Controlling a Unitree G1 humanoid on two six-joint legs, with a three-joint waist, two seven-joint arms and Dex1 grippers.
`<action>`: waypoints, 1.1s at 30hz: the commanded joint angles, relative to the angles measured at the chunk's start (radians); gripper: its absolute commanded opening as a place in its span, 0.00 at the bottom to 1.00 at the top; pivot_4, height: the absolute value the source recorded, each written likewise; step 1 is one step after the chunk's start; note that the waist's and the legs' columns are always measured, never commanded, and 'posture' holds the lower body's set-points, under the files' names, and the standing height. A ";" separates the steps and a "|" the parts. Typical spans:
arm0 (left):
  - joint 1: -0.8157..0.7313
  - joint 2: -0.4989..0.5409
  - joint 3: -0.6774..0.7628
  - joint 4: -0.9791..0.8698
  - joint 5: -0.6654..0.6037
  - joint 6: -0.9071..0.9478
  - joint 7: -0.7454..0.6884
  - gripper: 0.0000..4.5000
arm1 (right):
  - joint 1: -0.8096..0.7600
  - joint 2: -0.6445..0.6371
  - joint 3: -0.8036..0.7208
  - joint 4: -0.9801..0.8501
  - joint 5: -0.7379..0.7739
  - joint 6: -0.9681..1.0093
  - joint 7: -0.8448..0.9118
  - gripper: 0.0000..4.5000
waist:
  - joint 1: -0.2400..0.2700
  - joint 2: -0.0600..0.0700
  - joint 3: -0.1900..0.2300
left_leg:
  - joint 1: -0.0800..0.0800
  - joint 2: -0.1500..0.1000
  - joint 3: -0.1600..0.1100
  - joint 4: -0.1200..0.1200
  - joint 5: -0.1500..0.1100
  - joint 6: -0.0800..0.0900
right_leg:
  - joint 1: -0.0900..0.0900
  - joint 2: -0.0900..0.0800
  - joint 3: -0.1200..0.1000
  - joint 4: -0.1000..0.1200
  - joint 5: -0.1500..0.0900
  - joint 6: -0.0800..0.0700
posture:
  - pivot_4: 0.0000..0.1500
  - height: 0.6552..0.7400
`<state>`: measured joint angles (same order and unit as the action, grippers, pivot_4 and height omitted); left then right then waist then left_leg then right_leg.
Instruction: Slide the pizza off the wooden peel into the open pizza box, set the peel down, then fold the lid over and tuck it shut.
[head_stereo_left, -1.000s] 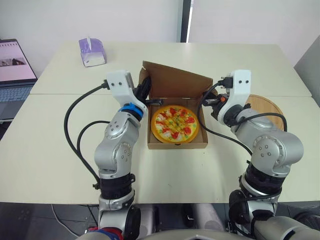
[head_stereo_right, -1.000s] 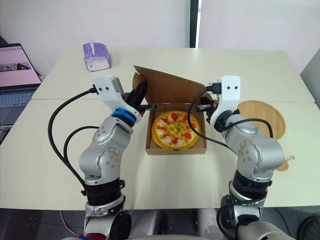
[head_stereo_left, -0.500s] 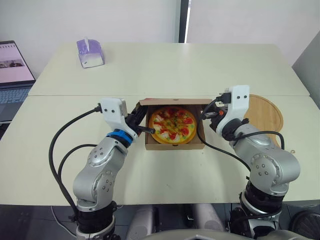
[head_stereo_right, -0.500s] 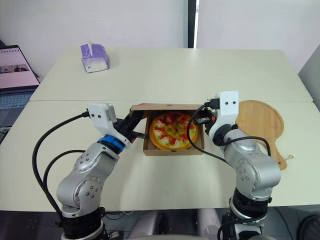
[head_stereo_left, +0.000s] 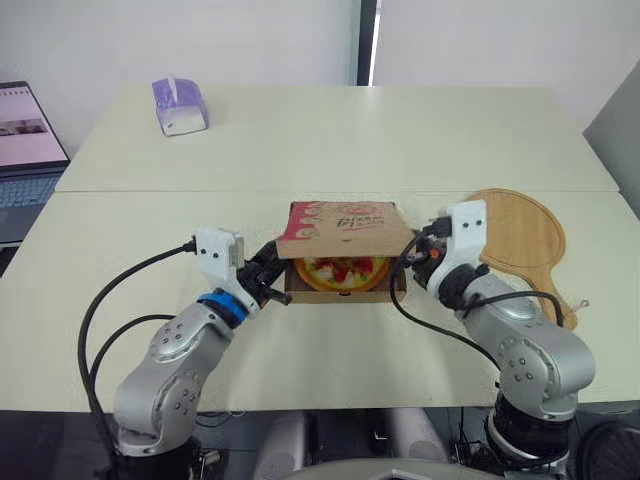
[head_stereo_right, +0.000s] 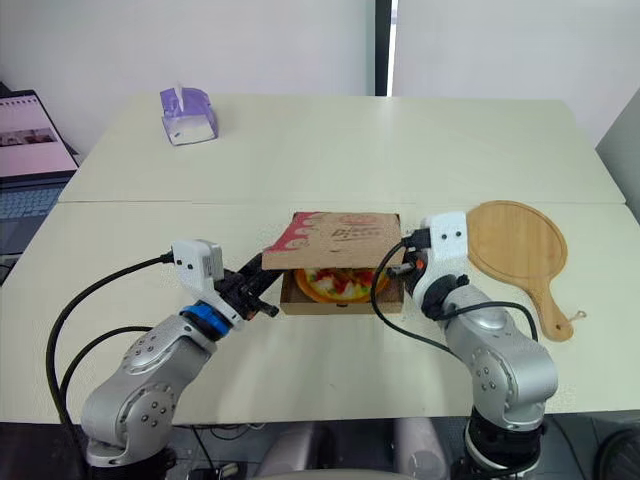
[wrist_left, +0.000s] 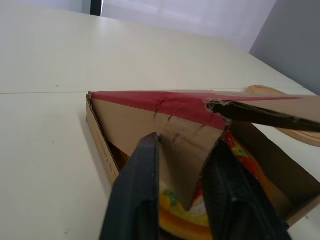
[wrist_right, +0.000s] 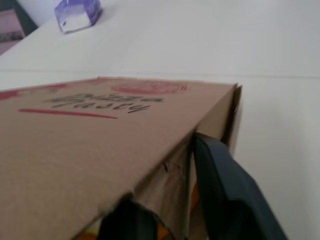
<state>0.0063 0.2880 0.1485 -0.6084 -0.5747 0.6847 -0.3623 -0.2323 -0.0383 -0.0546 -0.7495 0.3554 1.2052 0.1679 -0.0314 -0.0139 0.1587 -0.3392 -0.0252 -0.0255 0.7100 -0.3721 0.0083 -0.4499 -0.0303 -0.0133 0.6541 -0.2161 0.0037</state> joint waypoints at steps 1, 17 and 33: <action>0.017 0.038 0.040 -0.021 -0.042 -0.034 -0.053 0.50 | 0.003 -0.022 0.001 -0.040 0.044 -0.009 0.028 0.54 | 0.000 0.000 0.000 | 0.000 0.000 0.000 0.000 0.000 0.000 | 0.000 0.000 0.000 -0.001 0.000 0.000 | 1.00 0.82; -0.155 0.597 0.209 0.360 -0.327 0.135 -0.636 1.00 | 0.098 -0.316 -0.078 -0.082 0.150 -0.029 0.172 1.00 | 0.010 0.003 0.005 | -0.004 0.000 -0.004 -0.003 0.000 0.000 | 0.000 0.001 -0.005 -0.010 0.000 0.001 | 1.00 0.82; -0.874 0.394 -0.304 0.735 -0.007 -0.081 -0.917 0.35 | 0.161 -0.770 -0.338 0.017 0.268 -0.249 0.549 1.00 | 0.027 -0.001 0.008 | -0.006 -0.001 -0.003 -0.002 0.000 -0.001 | 0.000 0.001 -0.004 -0.009 0.001 0.002 | 1.00 0.82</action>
<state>-0.8306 0.6934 -0.1027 0.0878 -0.6573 0.6926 -1.2119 -0.0390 -0.7896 -0.3371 -0.7257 0.5817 0.9937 0.6798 -0.0040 -0.0153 0.1671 -0.3451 -0.0256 -0.0286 0.7080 -0.3717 0.0077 -0.4499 -0.0293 -0.0165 0.6450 -0.2155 0.0058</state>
